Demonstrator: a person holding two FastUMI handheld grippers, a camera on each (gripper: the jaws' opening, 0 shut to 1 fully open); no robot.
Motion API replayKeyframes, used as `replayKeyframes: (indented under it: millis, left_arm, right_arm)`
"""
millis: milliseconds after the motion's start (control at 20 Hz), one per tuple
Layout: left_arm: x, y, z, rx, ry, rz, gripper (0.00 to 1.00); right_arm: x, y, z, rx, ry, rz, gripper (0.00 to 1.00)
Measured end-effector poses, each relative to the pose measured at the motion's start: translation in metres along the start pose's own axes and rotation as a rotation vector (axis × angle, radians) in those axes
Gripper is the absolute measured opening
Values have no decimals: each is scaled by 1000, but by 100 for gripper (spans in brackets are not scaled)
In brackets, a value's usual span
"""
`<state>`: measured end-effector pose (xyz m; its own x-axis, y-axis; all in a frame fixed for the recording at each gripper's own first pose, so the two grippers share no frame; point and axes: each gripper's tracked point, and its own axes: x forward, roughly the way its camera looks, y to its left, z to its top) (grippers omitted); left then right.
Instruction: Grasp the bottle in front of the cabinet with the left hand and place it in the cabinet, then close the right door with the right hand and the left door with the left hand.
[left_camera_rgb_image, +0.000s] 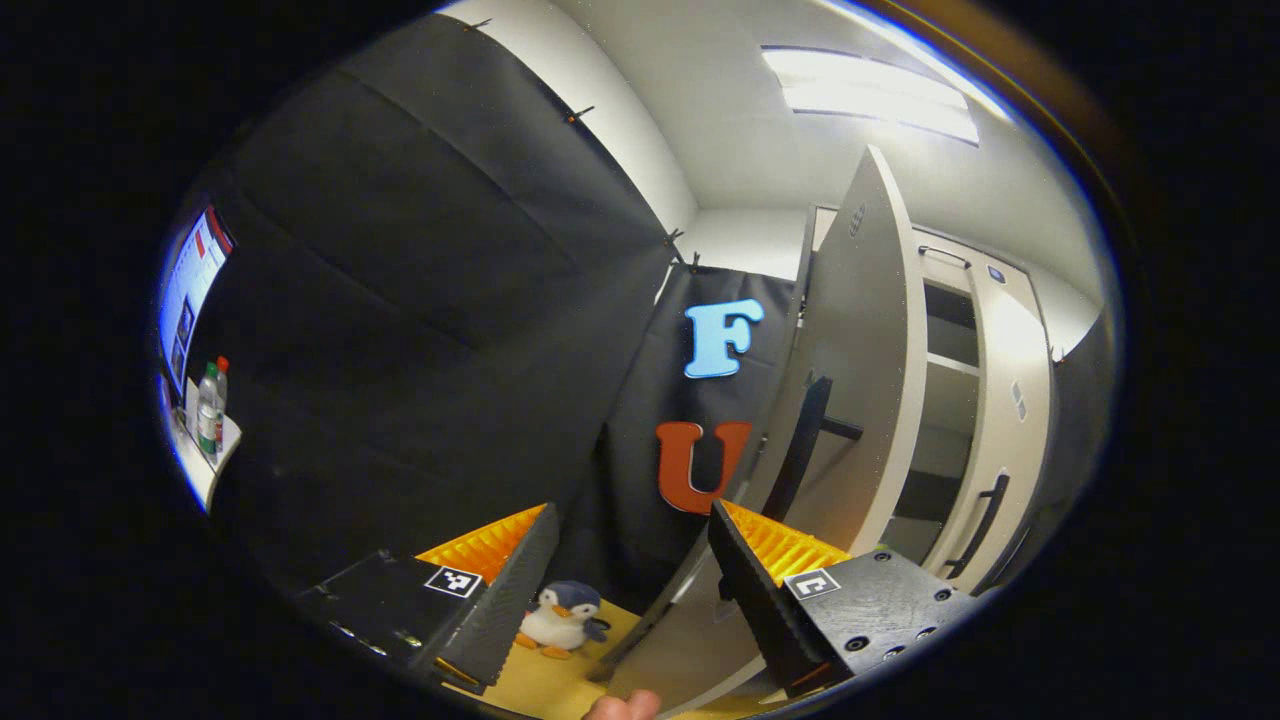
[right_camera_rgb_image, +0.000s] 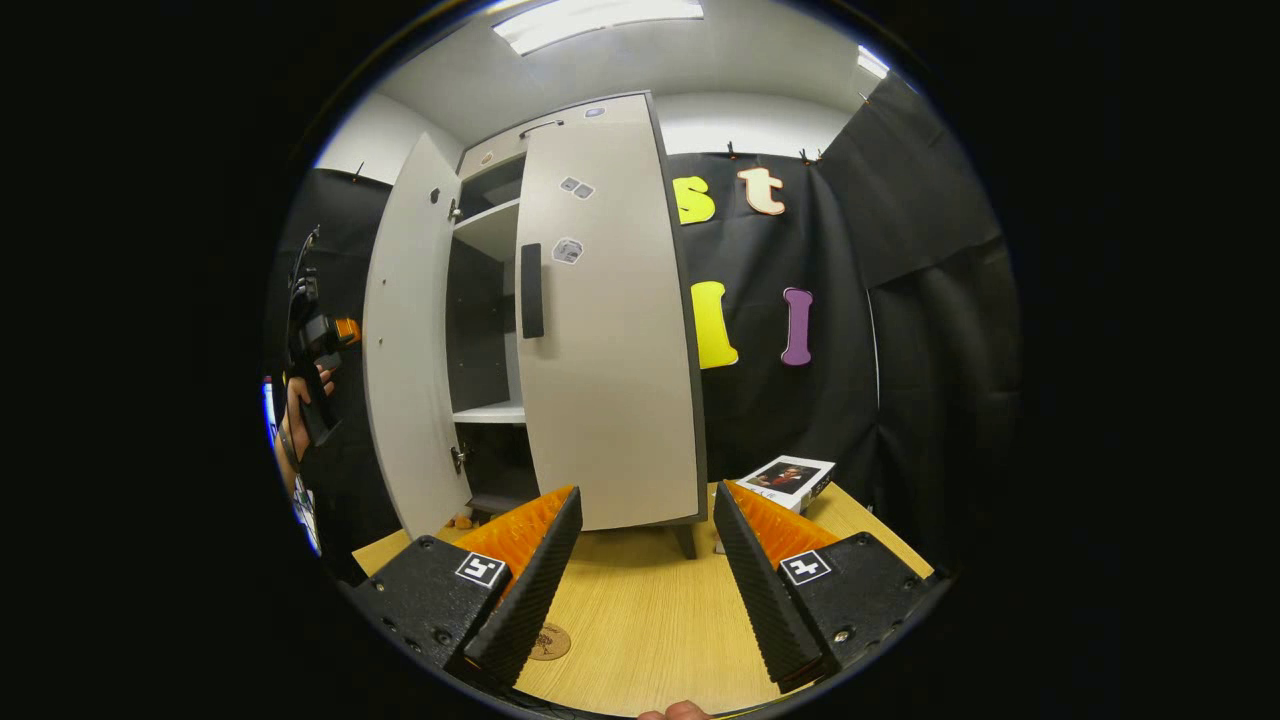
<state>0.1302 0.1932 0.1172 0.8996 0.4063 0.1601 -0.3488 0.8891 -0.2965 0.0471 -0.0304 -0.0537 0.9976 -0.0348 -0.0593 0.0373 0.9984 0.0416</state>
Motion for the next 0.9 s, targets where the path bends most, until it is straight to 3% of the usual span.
replayKeyframes:
  millis: [100,250,300,450,600,650,750,850,900]
  left_arm:
    - [-6,-38,-12,25,39,-123,99]
    - [-36,-109,-29,70,88,-420,98]
    - [-43,-119,-27,71,79,-457,99]
    - [-52,-130,-26,126,63,-511,99]
    - [-74,-148,-53,130,137,-591,99]
    - [-86,-152,-69,130,179,-600,94]
    - [-102,-150,-93,136,246,-591,99]
    - [-116,-144,-107,130,282,-563,94]
    - [-121,-139,-113,121,285,-547,100]
  right_arm:
    - [1,1,2,14,0,1,82]
    - [1,-2,3,14,-6,-13,82]
    - [-1,-3,3,10,-6,-18,82]
    - [-6,-8,0,7,-3,-41,82]
    - [-8,-12,-5,24,8,-50,82]
    - [-8,-12,-6,33,12,-52,82]
    - [-8,-10,-7,50,10,-52,82]
    - [-6,-7,-12,52,24,-43,82]
    - [-6,-4,-15,50,31,-36,82]
